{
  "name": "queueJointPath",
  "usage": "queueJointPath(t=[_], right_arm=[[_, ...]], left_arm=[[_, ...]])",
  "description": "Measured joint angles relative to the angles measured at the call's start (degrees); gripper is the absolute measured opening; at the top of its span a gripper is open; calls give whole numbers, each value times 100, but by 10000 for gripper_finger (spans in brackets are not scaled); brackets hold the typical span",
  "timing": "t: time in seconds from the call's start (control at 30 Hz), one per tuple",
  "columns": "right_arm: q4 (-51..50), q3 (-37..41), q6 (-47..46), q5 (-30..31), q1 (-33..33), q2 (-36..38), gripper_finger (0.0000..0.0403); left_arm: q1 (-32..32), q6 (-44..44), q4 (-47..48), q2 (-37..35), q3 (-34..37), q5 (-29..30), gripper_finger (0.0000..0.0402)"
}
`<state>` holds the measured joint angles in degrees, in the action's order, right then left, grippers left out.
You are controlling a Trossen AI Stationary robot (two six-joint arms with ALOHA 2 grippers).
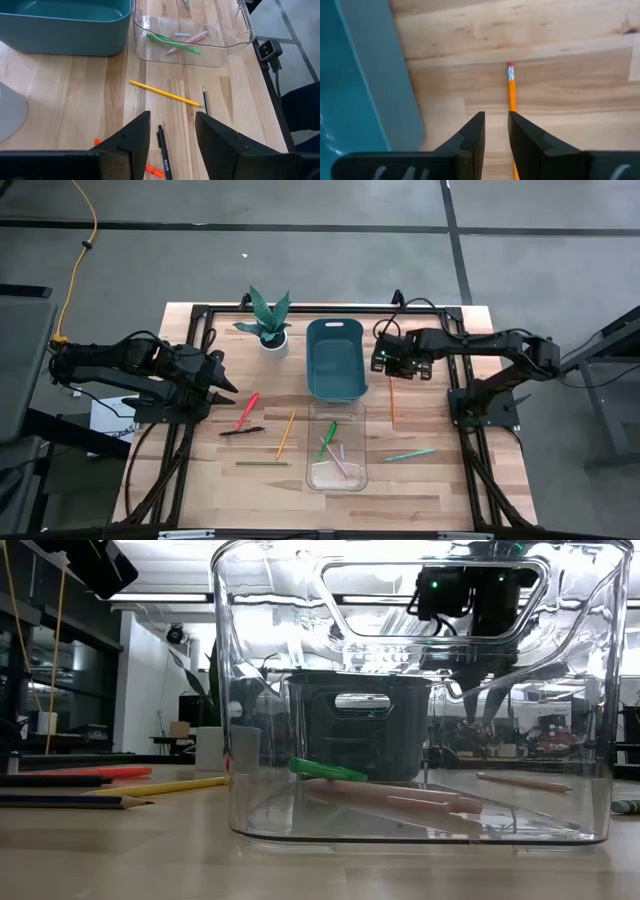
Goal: Sort pens & pencils
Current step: Put the orange pencil into the blue bin
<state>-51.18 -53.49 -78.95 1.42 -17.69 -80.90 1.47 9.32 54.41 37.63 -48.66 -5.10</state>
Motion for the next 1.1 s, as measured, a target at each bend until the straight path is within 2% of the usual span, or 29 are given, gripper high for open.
queueJointPath(t=[0.23,0.6,1.1], right_arm=[[-7,0,236,-210,-272,-291,73],[-7,0,467,-600,-217,-883,73],[192,0,502,-596,-261,-1032,73]], left_arm=[[-1,-119,0,0,0,2,145],[0,-158,180,0,0,2,145],[0,-158,323,-1,1,0,145]])
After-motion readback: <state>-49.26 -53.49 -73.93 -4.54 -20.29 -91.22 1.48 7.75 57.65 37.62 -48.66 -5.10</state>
